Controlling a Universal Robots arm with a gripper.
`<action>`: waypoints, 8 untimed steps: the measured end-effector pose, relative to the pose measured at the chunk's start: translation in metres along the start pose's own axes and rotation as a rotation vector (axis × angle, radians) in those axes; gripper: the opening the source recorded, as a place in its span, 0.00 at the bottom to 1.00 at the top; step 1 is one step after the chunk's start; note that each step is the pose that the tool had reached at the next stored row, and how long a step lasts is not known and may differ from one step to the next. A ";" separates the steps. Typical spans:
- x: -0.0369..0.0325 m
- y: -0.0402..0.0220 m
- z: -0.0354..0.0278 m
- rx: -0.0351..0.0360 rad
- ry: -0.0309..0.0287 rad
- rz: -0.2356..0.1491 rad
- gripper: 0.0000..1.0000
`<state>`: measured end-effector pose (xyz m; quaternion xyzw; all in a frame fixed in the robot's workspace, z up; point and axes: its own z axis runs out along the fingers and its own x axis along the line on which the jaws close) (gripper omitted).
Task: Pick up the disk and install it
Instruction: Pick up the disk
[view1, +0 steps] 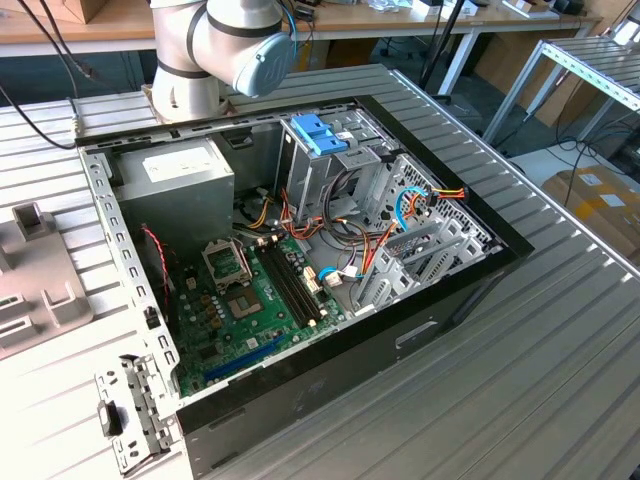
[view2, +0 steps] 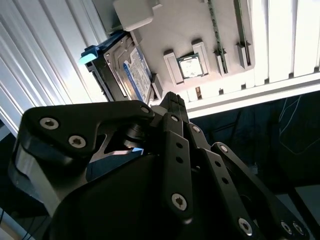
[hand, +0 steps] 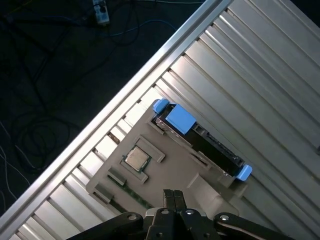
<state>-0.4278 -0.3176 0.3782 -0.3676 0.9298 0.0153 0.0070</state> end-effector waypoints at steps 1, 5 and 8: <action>0.0000 0.0000 0.0000 -0.0001 0.0001 -0.006 0.11; 0.0000 0.0000 0.0000 -0.0006 0.0006 -0.025 0.11; 0.0000 0.0000 0.0001 -0.0010 0.0010 -0.042 0.11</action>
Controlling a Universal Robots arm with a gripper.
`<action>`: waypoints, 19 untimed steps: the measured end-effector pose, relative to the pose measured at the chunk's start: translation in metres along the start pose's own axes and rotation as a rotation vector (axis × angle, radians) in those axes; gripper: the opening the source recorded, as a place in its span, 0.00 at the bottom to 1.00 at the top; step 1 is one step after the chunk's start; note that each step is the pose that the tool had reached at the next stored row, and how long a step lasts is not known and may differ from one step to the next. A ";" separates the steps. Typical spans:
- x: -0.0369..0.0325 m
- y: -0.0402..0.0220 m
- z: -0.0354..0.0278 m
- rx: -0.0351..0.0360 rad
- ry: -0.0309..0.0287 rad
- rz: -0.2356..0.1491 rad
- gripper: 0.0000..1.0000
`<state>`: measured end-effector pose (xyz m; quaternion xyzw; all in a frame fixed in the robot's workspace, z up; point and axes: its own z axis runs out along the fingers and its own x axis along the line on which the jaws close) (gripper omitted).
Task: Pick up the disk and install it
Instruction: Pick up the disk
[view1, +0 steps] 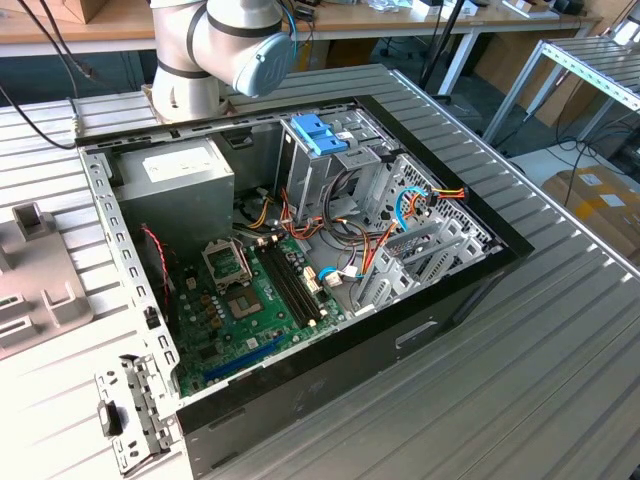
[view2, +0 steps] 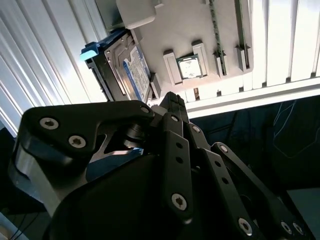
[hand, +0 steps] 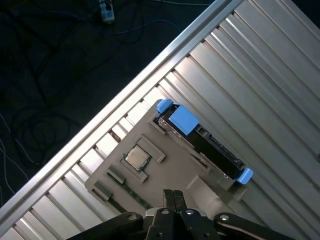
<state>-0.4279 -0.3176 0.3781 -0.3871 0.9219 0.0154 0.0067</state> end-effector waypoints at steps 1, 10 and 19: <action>0.0000 0.0000 0.0000 -0.0001 0.0001 -0.004 0.11; -0.0001 0.0000 0.0002 -0.0017 0.0016 -0.069 0.11; -0.0001 0.0001 0.0002 -0.0031 0.0030 -0.130 0.11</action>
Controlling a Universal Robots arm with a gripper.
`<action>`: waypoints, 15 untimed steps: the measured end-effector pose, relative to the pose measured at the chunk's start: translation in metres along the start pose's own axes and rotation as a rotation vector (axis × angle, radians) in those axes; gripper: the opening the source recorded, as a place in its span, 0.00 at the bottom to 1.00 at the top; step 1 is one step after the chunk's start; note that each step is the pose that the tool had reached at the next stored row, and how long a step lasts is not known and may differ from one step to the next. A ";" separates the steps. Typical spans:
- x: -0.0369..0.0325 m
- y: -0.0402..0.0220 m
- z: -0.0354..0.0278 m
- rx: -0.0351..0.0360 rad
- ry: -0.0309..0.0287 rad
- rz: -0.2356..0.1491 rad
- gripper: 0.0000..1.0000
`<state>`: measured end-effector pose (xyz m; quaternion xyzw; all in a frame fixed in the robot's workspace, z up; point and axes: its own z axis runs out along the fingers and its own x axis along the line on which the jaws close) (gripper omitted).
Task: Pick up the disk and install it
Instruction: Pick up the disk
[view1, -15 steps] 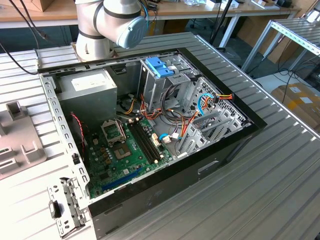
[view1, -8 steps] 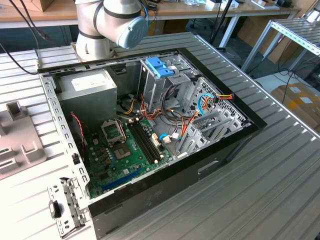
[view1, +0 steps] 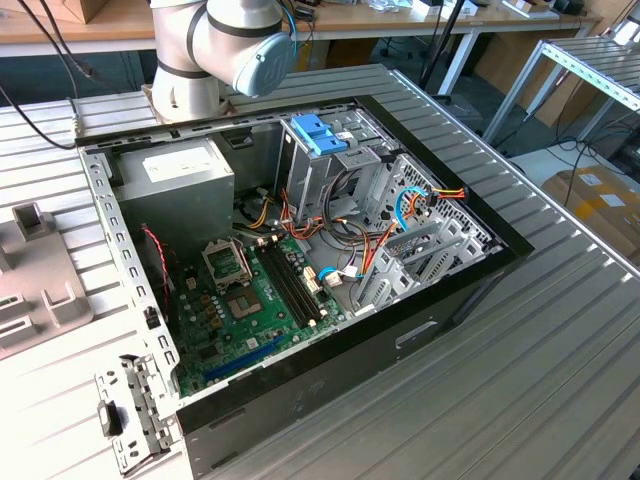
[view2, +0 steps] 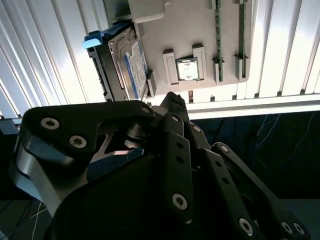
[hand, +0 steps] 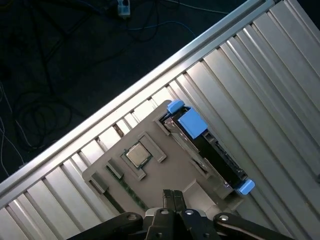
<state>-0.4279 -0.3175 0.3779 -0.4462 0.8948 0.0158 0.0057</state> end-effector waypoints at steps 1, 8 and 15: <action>0.0000 0.0000 0.0000 -0.0001 0.0001 -0.004 0.11; 0.0000 0.0000 0.0000 -0.0012 0.0012 -0.050 0.11; 0.0000 0.0000 0.0002 -0.0024 0.0024 -0.102 0.11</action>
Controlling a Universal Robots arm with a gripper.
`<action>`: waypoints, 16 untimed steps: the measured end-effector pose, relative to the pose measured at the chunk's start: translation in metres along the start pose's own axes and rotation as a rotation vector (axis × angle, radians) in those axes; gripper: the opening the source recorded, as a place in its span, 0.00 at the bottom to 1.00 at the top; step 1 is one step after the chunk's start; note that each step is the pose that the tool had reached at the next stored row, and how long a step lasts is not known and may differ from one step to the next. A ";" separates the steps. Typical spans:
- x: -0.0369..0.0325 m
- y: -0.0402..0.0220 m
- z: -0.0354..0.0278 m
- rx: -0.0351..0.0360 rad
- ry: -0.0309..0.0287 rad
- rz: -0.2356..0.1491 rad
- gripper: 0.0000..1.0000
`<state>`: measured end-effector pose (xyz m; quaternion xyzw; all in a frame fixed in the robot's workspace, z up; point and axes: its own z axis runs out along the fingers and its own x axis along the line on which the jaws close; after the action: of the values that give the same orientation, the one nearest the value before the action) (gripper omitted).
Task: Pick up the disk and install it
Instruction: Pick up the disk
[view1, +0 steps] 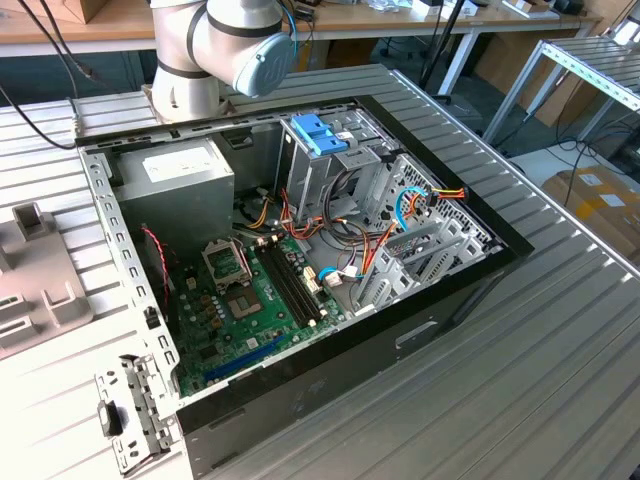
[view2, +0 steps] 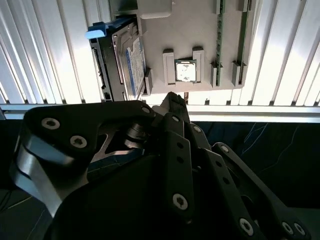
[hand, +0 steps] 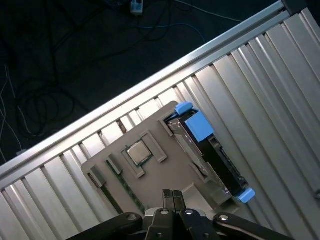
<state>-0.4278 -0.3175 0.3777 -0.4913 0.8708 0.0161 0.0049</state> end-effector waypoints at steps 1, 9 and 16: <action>0.0000 0.0000 0.0000 -0.0001 0.0001 -0.004 0.11; 0.0000 0.0000 0.0001 -0.0012 0.0011 -0.045 0.11; 0.0000 0.0000 0.0002 -0.0022 0.0021 -0.088 0.11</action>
<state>-0.4279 -0.3175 0.3775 -0.5294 0.8482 0.0163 0.0041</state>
